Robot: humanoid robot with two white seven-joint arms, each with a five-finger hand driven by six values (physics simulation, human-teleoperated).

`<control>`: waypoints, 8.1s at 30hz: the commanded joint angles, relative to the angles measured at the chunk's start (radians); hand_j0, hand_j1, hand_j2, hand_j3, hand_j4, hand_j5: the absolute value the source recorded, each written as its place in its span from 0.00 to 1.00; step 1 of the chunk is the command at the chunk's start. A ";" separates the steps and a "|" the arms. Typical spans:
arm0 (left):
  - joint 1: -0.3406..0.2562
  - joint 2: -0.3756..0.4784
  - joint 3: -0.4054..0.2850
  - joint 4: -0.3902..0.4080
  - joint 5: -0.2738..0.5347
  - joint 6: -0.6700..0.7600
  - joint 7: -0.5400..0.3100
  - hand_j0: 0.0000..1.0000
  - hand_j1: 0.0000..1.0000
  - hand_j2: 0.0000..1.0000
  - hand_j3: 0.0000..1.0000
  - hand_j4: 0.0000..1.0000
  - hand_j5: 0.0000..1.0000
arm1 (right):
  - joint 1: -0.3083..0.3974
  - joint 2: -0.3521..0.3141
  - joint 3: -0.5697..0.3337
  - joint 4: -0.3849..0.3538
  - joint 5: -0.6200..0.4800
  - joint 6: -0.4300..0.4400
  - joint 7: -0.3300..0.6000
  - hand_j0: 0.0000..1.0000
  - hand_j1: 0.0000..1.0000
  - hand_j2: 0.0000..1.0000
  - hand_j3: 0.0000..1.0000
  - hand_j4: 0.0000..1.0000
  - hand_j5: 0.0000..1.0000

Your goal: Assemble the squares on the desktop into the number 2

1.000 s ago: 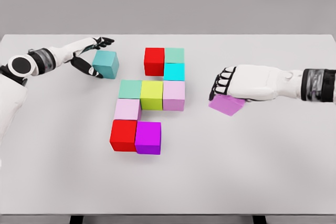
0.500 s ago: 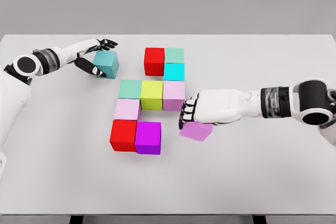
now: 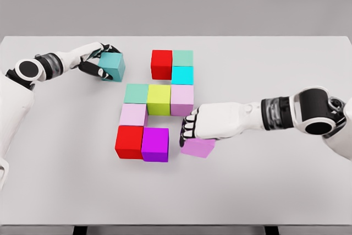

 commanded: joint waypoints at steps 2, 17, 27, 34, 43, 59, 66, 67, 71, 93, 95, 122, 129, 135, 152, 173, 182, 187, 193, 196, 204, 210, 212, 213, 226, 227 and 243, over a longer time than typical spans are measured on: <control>-0.002 -0.004 -0.009 0.004 -0.010 0.006 -0.002 0.47 0.47 0.47 0.47 0.47 0.47 | -0.006 0.013 0.018 0.000 -0.006 0.003 -0.001 0.55 0.55 0.55 0.55 0.55 0.55; -0.031 -0.044 0.005 0.003 -0.009 0.009 -0.002 0.39 0.39 0.39 0.39 0.39 0.39 | -0.026 0.024 0.034 0.000 -0.006 0.003 -0.001 0.58 0.58 0.58 0.58 0.58 0.58; -0.034 -0.082 0.006 0.003 -0.004 0.009 -0.002 0.36 0.36 0.36 0.36 0.36 0.36 | -0.034 0.032 0.046 0.000 -0.006 0.003 -0.001 0.59 0.59 0.59 0.59 0.59 0.59; -0.032 -0.088 0.006 0.001 -0.002 0.008 -0.002 0.36 0.36 0.36 0.36 0.36 0.36 | -0.038 0.036 0.046 0.000 -0.006 0.003 -0.001 0.62 0.62 0.62 0.62 0.62 0.62; -0.032 -0.110 0.006 0.003 -0.004 0.035 -0.002 0.36 0.36 0.36 0.36 0.36 0.36 | -0.060 0.038 0.021 0.000 -0.006 0.003 -0.001 1.00 1.00 1.00 1.00 1.00 1.00; -0.029 -0.122 0.006 0.003 -0.004 0.037 -0.002 0.36 0.36 0.36 0.36 0.36 0.36 | -0.005 -0.232 0.035 -0.002 -0.009 0.003 -0.001 1.00 1.00 1.00 1.00 1.00 1.00; -0.029 -0.128 0.006 0.003 -0.005 0.037 -0.002 0.37 0.37 0.37 0.37 0.37 0.37 | -0.008 -0.219 0.084 -0.003 -0.009 0.003 -0.001 1.00 1.00 1.00 1.00 1.00 1.00; -0.029 -0.128 0.006 0.003 -0.005 0.035 -0.002 0.37 0.37 0.37 0.37 0.37 0.37 | -0.008 -0.217 0.099 -0.003 -0.009 0.003 -0.001 1.00 1.00 1.00 1.00 1.00 1.00; -0.032 -0.128 0.005 0.004 -0.005 0.035 -0.002 0.37 0.37 0.37 0.37 0.37 0.37 | -0.009 -0.197 0.110 -0.005 -0.009 0.003 -0.001 1.00 1.00 1.00 1.00 1.00 1.00; -0.031 -0.130 0.006 0.003 -0.004 0.034 -0.002 0.60 0.60 0.60 0.60 0.60 0.60 | -0.015 -0.143 0.136 -0.003 -0.015 0.003 -0.001 1.00 1.00 1.00 1.00 1.00 1.00; -0.031 -0.133 0.008 0.003 -0.004 0.034 -0.002 0.64 0.64 0.64 0.64 0.64 0.64 | -0.017 -0.140 0.136 -0.003 -0.023 0.003 -0.001 1.00 1.00 1.00 1.00 1.00 1.00; -0.025 -0.153 0.047 0.003 -0.005 0.037 -0.002 0.96 0.96 0.96 0.96 0.96 0.96 | -0.015 -0.134 0.112 0.000 -0.036 0.003 -0.001 1.00 1.00 1.00 1.00 1.00 1.00; -0.021 -0.156 0.047 -0.002 -0.005 0.035 -0.002 0.98 0.98 0.98 0.98 0.98 0.98 | -0.008 -0.134 0.113 0.000 -0.036 0.003 -0.001 1.00 1.00 1.00 1.00 1.00 1.00; -0.021 -0.156 0.047 -0.004 -0.009 0.035 -0.002 0.98 0.98 0.98 0.98 0.98 0.98 | -0.006 -0.136 0.113 0.000 -0.036 0.003 -0.001 1.00 1.00 1.00 1.00 1.00 1.00; -0.023 -0.159 0.046 -0.013 -0.032 0.031 -0.002 0.99 0.99 0.99 0.99 0.99 0.99 | 0.060 -0.294 -0.252 0.073 -0.128 0.003 -0.001 1.00 1.00 1.00 1.00 1.00 1.00; -0.023 -0.153 0.047 -0.051 -0.111 0.031 0.005 0.98 0.98 0.98 0.98 0.98 0.98 | 0.411 -0.426 -0.413 0.317 -0.510 0.003 -0.001 1.00 1.00 1.00 1.00 1.00 1.00; -0.023 -0.157 0.047 -0.056 -0.151 0.032 0.141 0.98 0.98 0.98 0.98 0.98 0.98 | 0.414 -0.424 -0.419 0.316 -0.509 0.003 -0.001 1.00 1.00 1.00 1.00 1.00 1.00; -0.021 -0.157 0.046 -0.056 -0.151 0.031 0.143 0.98 0.98 0.98 0.98 0.98 0.98 | 0.431 -0.432 -0.419 0.273 -0.509 0.003 -0.001 1.00 1.00 1.00 1.00 1.00 1.00; -0.018 -0.162 0.044 -0.059 -0.151 0.031 0.144 0.98 0.98 0.98 0.98 0.98 0.98 | 0.431 -0.432 -0.419 0.273 -0.509 0.003 -0.001 1.00 1.00 1.00 1.00 1.00 1.00; -0.002 -0.160 0.044 -0.082 -0.151 0.034 0.144 0.98 0.98 0.98 0.98 0.98 0.98 | 0.433 -0.432 -0.419 0.273 -0.507 0.003 -0.001 1.00 1.00 1.00 1.00 1.00 1.00; 0.023 -0.127 0.044 -0.106 -0.150 0.035 0.192 0.99 0.99 0.99 0.99 0.99 0.99 | 0.436 -0.432 -0.419 0.273 -0.506 0.003 -0.001 1.00 1.00 1.00 1.00 1.00 1.00; 0.029 -0.065 0.037 -0.100 -0.148 0.025 0.189 0.99 0.99 0.99 0.99 0.99 0.99 | 0.436 -0.432 -0.419 0.273 -0.506 0.003 -0.001 1.00 1.00 1.00 1.00 1.00 1.00; 0.029 -0.053 0.035 -0.099 -0.148 0.023 0.183 0.99 0.99 0.99 0.99 0.99 0.99 | 0.436 -0.432 -0.419 0.273 -0.506 0.003 -0.001 1.00 1.00 1.00 1.00 1.00 1.00; 0.029 -0.053 0.035 -0.099 -0.148 0.023 0.183 0.99 0.99 0.99 0.99 0.99 0.99 | 0.436 -0.432 -0.419 0.273 -0.506 0.003 -0.001 1.00 1.00 1.00 1.00 1.00 1.00; 0.012 -0.035 0.014 -0.042 -0.202 0.040 0.181 0.99 0.99 0.99 0.99 0.99 0.99 | 0.436 -0.432 -0.419 0.273 -0.504 0.003 -0.001 1.00 1.00 1.00 1.00 1.00 1.00; 0.011 -0.033 0.006 -0.042 -0.203 0.034 0.181 0.99 0.99 0.99 0.99 0.99 0.99 | 0.436 -0.432 -0.419 0.273 -0.504 0.003 -0.001 1.00 1.00 1.00 1.00 1.00 1.00; -0.117 0.094 -0.201 -0.054 -0.211 -0.076 -0.002 1.00 1.00 1.00 1.00 1.00 1.00 | 0.436 -0.432 -0.419 0.273 -0.504 0.003 -0.001 1.00 1.00 1.00 1.00 1.00 1.00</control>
